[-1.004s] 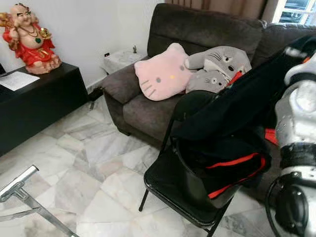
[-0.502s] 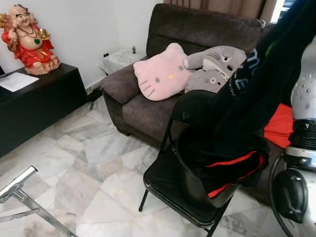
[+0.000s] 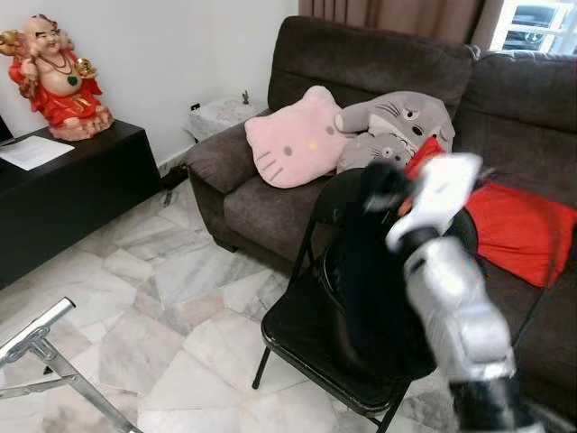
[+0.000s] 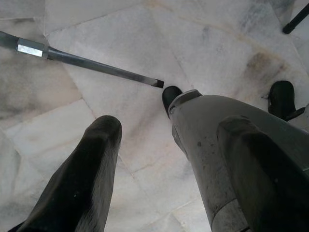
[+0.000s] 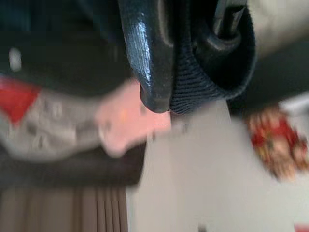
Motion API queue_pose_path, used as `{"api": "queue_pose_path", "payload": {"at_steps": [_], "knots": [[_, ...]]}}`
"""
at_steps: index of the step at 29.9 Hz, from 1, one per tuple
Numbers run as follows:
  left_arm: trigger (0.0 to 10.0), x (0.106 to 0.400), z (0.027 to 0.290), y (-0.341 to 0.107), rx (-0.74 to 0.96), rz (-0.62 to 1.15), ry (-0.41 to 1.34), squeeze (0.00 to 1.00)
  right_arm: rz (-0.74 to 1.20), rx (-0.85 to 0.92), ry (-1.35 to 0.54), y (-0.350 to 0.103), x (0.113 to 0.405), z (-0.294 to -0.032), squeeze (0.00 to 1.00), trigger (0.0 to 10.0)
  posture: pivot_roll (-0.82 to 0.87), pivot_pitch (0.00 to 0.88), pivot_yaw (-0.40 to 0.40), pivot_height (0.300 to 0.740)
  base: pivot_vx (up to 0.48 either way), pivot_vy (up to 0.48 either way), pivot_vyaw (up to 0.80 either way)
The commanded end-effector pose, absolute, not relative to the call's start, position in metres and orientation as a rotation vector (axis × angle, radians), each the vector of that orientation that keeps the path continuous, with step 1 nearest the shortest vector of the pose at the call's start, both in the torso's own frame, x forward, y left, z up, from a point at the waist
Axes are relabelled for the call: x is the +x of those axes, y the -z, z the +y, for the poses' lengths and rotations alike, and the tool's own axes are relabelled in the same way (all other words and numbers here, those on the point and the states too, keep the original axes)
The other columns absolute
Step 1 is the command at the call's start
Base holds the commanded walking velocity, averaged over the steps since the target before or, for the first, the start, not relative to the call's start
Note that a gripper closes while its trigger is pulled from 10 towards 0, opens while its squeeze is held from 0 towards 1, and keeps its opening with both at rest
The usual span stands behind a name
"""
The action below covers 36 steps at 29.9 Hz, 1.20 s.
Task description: Hang hanger
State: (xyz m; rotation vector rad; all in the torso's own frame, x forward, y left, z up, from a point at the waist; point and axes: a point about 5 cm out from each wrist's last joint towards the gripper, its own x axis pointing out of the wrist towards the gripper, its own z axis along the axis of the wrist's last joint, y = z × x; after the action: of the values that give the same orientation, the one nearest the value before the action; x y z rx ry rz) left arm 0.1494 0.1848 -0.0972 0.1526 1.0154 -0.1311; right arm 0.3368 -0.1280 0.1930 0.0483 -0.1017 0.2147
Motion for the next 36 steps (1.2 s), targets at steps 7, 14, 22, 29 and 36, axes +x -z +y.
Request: {"api": "queue_pose_path", "payload": {"at_steps": [7,14,22,29,36], "knots": [[10.0,0.133,0.193,0.103,0.180,1.088,0.136,0.00,-0.004,0.097,-0.159,-0.164,0.331,-0.138,0.00,2.5,-0.06,0.009,0.052,0.740,0.000,0.000,0.00],[10.0,0.132,0.194,0.103,0.188,1.091,0.139,0.00,0.012,0.087,-0.140,-0.159,0.329,-0.143,0.00,10.0,-0.05,0.006,0.055,0.740,0.000,0.000,0.00],[10.0,0.132,0.193,0.103,0.190,1.092,0.139,0.00,-0.006,0.046,-0.127,-0.160,0.329,-0.145,0.00,10.0,-0.05,0.008,0.050,0.740,0.000,0.000,0.60],[10.0,0.132,0.192,0.103,0.185,1.090,0.131,0.00,-0.020,0.039,-0.129,-0.163,0.331,-0.149,0.00,10.0,-0.04,0.020,0.047,0.740,0.000,0.000,0.80],[10.0,0.133,0.191,0.103,0.186,1.089,0.134,0.00,-0.032,0.030,-0.125,-0.167,0.333,-0.152,0.00,10.0,-0.05,0.024,0.048,0.740,0.000,0.000,0.80]]}}
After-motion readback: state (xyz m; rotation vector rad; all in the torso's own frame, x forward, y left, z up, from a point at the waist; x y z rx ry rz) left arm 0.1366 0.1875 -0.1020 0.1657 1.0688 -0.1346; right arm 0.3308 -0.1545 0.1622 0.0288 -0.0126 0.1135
